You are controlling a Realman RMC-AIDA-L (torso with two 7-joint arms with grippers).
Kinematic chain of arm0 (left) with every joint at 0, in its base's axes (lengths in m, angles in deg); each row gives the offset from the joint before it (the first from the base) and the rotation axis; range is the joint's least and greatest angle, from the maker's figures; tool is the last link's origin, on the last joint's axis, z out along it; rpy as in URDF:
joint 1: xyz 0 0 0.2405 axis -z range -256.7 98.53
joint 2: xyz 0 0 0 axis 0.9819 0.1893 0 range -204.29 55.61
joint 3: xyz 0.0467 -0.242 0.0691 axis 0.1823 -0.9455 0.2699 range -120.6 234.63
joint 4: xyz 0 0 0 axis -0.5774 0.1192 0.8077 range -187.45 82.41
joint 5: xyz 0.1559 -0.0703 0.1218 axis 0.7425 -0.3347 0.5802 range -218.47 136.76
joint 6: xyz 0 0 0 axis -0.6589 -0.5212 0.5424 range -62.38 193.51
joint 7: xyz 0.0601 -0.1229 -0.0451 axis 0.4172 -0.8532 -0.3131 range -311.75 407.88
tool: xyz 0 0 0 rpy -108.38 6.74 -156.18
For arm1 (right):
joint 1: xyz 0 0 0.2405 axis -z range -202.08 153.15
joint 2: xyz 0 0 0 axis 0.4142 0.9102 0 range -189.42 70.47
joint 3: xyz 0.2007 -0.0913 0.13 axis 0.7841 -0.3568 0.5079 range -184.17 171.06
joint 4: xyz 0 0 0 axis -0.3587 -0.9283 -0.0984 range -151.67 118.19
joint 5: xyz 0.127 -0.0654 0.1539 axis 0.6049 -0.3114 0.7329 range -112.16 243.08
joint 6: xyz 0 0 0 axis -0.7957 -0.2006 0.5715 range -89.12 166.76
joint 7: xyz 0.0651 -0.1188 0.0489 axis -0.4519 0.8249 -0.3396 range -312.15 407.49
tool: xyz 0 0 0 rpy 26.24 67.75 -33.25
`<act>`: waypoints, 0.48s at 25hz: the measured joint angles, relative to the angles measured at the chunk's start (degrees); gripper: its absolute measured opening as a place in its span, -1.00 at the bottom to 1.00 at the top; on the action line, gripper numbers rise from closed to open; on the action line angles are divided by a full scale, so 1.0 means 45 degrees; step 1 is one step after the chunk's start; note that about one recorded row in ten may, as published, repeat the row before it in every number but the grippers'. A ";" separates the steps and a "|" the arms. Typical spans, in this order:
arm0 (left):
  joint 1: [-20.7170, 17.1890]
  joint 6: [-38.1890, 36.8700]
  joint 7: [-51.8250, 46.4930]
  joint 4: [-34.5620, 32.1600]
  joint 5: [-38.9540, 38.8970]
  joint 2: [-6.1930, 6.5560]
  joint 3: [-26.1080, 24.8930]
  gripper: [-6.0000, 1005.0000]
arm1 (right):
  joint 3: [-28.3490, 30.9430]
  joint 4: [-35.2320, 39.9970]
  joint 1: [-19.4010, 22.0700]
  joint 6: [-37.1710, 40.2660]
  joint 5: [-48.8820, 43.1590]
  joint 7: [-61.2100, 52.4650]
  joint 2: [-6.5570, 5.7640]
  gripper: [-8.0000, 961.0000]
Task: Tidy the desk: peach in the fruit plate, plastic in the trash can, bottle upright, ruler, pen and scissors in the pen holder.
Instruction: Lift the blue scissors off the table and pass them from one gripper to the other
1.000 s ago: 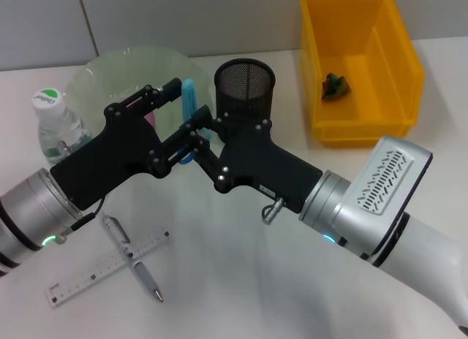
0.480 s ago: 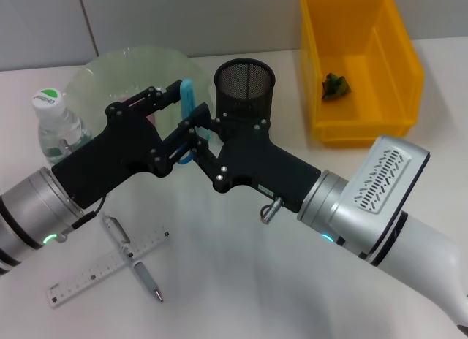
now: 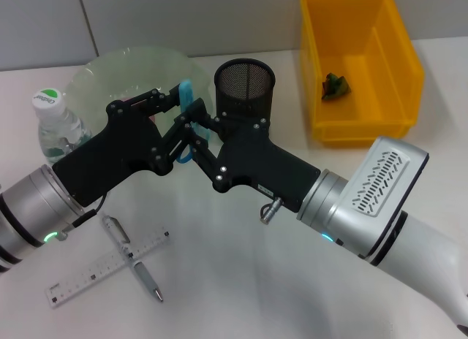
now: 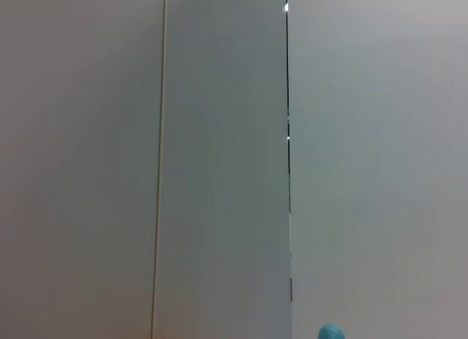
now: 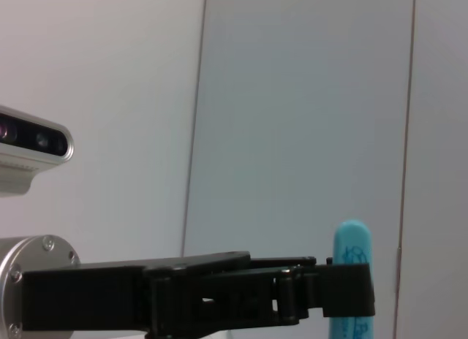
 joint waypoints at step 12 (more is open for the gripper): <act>0.0012 0.0019 -0.0016 -0.0035 0.0010 0.0000 0.0000 -0.51 | 0.0029 0.0000 0.0000 0.0002 0.0015 0.0008 0.0000 -0.33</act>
